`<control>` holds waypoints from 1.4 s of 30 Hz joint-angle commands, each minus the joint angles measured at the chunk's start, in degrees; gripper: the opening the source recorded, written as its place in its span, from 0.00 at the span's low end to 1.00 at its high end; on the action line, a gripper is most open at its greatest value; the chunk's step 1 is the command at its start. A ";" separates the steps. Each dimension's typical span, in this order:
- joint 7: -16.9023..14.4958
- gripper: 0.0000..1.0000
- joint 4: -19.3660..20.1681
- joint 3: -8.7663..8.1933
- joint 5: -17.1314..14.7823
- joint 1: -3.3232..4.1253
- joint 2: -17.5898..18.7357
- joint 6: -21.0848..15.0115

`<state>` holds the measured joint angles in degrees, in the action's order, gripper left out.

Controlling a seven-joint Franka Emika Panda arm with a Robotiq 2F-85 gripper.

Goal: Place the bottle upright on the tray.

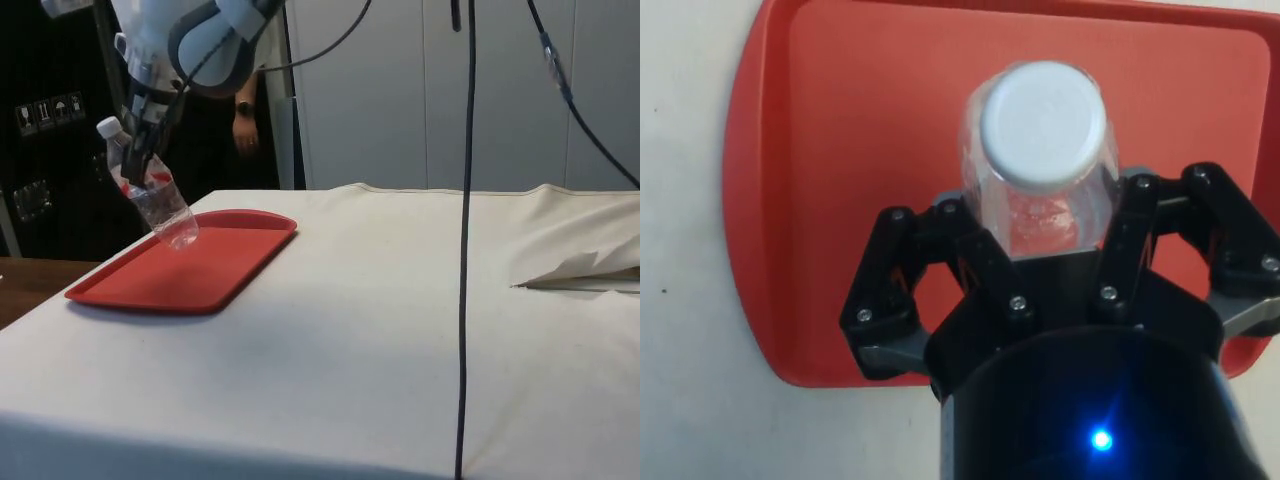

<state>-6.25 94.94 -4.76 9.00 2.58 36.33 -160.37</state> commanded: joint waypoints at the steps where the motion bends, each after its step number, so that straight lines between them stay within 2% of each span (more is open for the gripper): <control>1: -0.23 0.14 0.40 0.52 -0.57 -0.57 0.17 -1.55; 7: -0.17 0.14 1.55 0.11 -1.66 -0.69 0.52 -4.70; 8: 0.23 0.14 1.38 -0.57 -1.20 -0.11 0.40 -3.72; 9: -0.11 0.14 1.72 0.06 -1.72 -0.69 0.57 -5.16; 10: -0.06 0.14 1.89 0.00 -1.83 -0.74 0.63 -5.61; 16: 0.00 0.14 3.21 -0.52 -2.64 -0.80 0.92 -8.77; 17: 0.34 0.14 3.15 -1.15 -2.29 -0.29 0.74 -7.91; 18: 0.06 0.14 3.32 -0.57 -2.69 -0.86 0.97 -9.17; 25: 0.34 0.14 3.38 -1.20 -3.72 -0.97 1.78 -11.97; 26: 0.52 0.14 3.50 -1.89 -3.32 -0.40 1.60 -11.06; 27: 0.34 0.14 3.32 -1.20 -3.84 -1.03 1.89 -12.26; 29: 0.40 0.14 3.15 -1.26 -4.41 -1.20 2.23 -13.18; 33: 0.52 0.14 2.69 -1.32 -5.33 -1.26 2.81 -14.44; 34: 0.63 0.14 3.21 -2.18 -4.93 -0.63 2.29 -13.58; 35: 0.52 0.14 2.58 -1.26 -5.67 -1.26 2.98 -14.73; 38: 0.57 0.14 2.41 -1.15 -6.76 -1.38 3.55 -15.93; 41: 0.57 0.14 2.41 -1.43 -7.22 -1.15 3.95 -16.56; 42: 0.74 0.14 2.52 -2.18 -6.99 -0.63 3.72 -15.87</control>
<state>-5.50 97.46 -6.93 2.01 1.95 40.05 -176.24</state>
